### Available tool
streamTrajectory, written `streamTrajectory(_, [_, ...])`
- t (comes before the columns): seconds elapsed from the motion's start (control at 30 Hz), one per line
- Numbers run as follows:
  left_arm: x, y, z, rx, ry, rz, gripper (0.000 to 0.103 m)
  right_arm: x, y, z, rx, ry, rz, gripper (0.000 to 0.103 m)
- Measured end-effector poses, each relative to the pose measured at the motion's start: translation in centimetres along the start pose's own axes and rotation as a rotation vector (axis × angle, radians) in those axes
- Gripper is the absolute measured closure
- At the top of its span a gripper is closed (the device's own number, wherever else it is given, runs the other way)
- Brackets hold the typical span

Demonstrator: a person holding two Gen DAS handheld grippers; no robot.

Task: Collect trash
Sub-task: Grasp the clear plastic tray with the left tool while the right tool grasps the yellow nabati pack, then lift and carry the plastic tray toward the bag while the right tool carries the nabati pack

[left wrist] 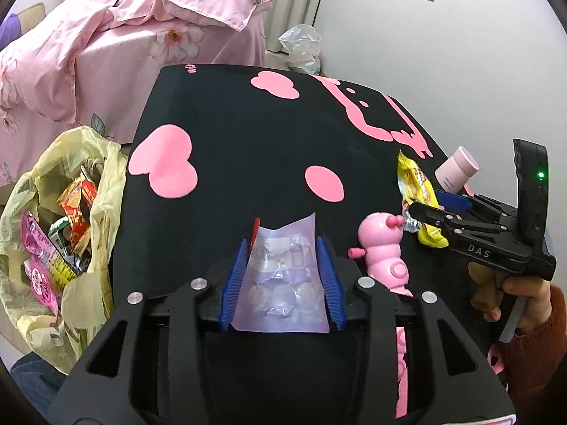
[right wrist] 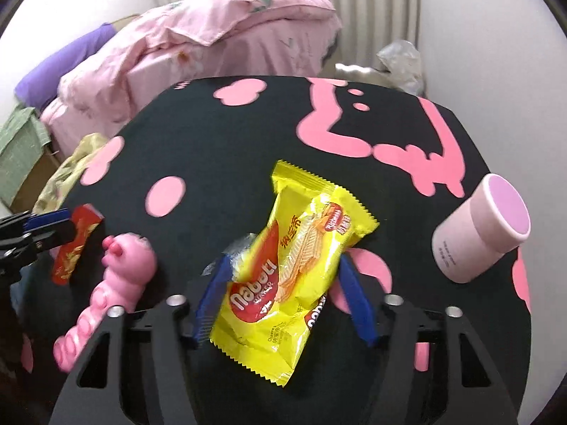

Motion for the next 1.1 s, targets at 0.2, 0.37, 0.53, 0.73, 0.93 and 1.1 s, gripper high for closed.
streamTrajectory(0.2, [0.5,0.1,-0.1,-0.007,0.014,-0.012,0.058,0.7,-1.0,-2.1,-0.05,-0.033,0.032,0.076])
streamTrajectory(0.37, [0.9,0.3,-0.3,-0.019,0.02,-0.018,0.057,1.5,-1.2,-4.0,-0.04,-0.064,0.012,0.077])
streamTrajectory(0.53, [0.8,-0.2,-0.8,-0.017,0.006,0.002,0.068,1.5,-0.6,-6.1,-0.016,-0.114,-0.047,0.077])
streamTrajectory(0.73, [0.7,-0.7,-1.9,-0.003,-0.013,0.01,0.075,1.7,0.0,-7.5,-0.004,-0.13,-0.052,0.077])
streamTrajectory(0.93, [0.7,-0.9,-4.3,0.005,-0.073,0.017,0.083,2.1,1.0,-9.1,0.039,-0.146,-0.082,0.077])
streamTrajectory(1.1, [1.4,-0.4,-5.5,-0.021,-0.094,0.014,0.083,3.2,1.5,-8.6,0.122,-0.099,-0.139,0.077])
Point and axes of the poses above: each gripper's, at about its wrist camera, not at the fingertips, and z roughly the way its jaws point, y to its left, x to its underside, the point moved 4 cm from there along z, roughly the way its jaws point, and after that the axes turned 6 degrees about -x, right-handed, at the moved point
